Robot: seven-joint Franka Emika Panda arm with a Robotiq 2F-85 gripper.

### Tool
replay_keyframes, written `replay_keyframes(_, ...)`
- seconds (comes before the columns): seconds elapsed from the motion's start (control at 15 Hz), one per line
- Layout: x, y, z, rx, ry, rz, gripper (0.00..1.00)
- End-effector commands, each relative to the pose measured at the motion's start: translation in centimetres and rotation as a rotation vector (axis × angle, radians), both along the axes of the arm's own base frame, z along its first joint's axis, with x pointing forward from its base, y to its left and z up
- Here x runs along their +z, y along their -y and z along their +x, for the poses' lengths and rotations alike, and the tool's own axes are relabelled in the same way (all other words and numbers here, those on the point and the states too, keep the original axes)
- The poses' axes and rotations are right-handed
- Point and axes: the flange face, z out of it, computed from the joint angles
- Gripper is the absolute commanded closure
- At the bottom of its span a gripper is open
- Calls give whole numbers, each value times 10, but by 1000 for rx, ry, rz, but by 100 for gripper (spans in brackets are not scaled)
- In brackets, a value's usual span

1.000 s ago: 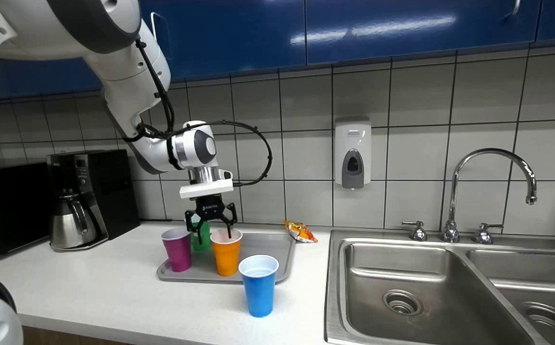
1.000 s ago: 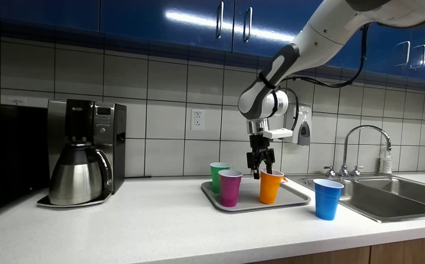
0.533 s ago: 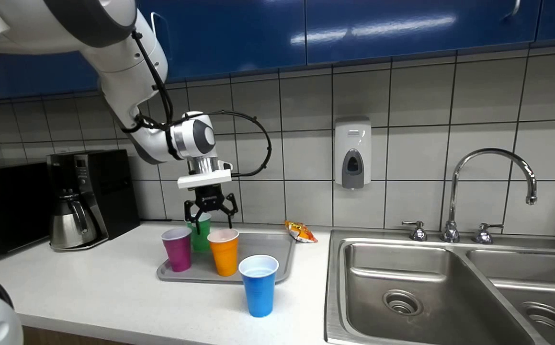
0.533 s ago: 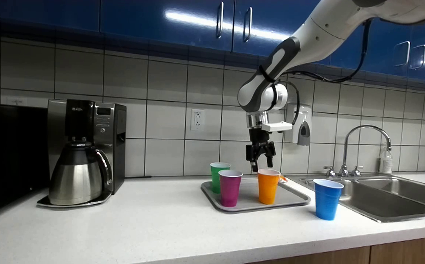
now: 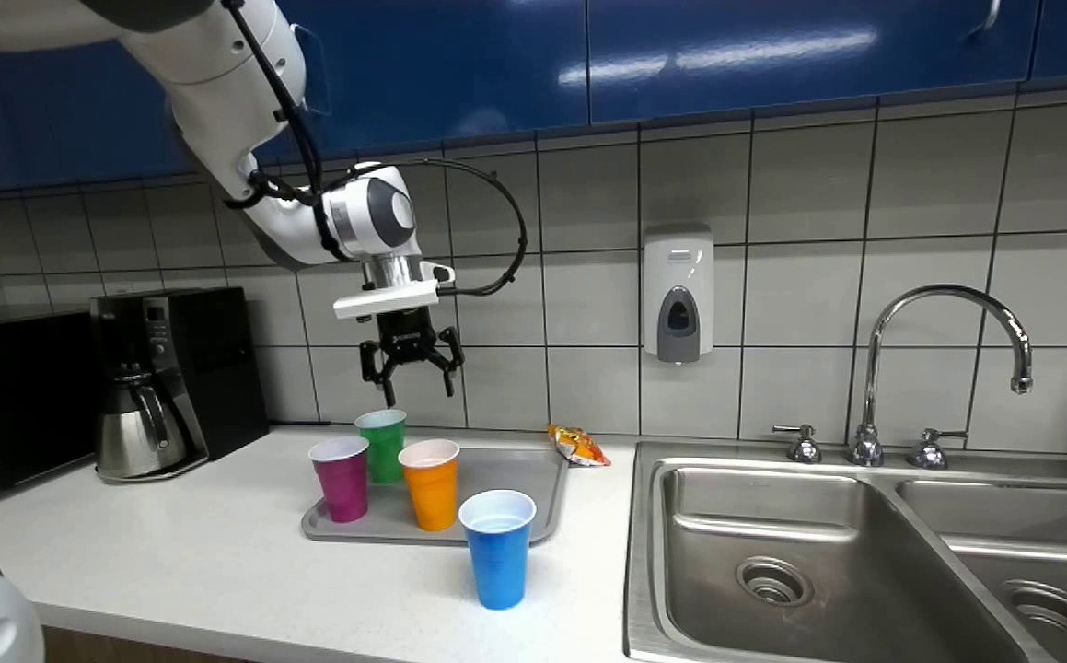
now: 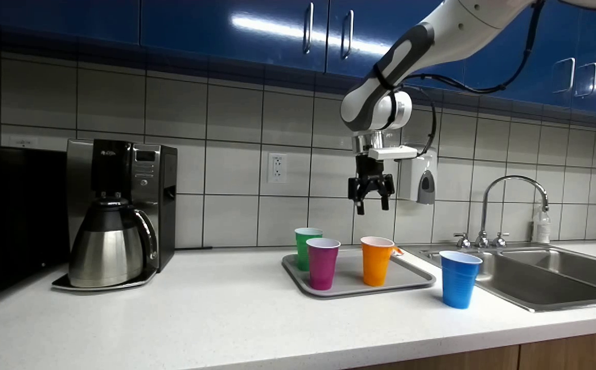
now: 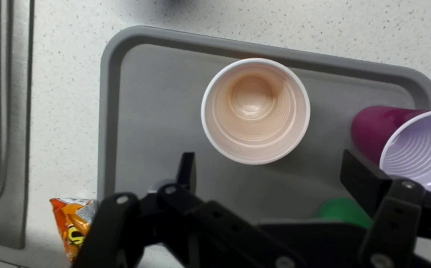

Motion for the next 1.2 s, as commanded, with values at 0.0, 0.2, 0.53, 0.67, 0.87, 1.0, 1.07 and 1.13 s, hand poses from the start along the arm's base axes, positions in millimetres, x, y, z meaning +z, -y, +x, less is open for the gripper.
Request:
replay_keyframes(0.0,20,13,-16,-135,37,-26,0)
replay_keyframes(0.2,22,24,-25,-247,52,-42,0)
replay_keyframes(0.53,12,40,-42,-426,64,-68,0)
replay_keyframes(0.67,9,46,-48,-476,57,-75,0)
replay_keyframes(0.87,7,56,-57,-526,48,-74,0)
replay_keyframes(1.0,6,64,-64,-550,43,-78,0)
replay_keyframes(1.07,5,68,-67,-557,40,-75,0)
replay_keyframes(1.13,3,73,-70,-566,34,-74,0)
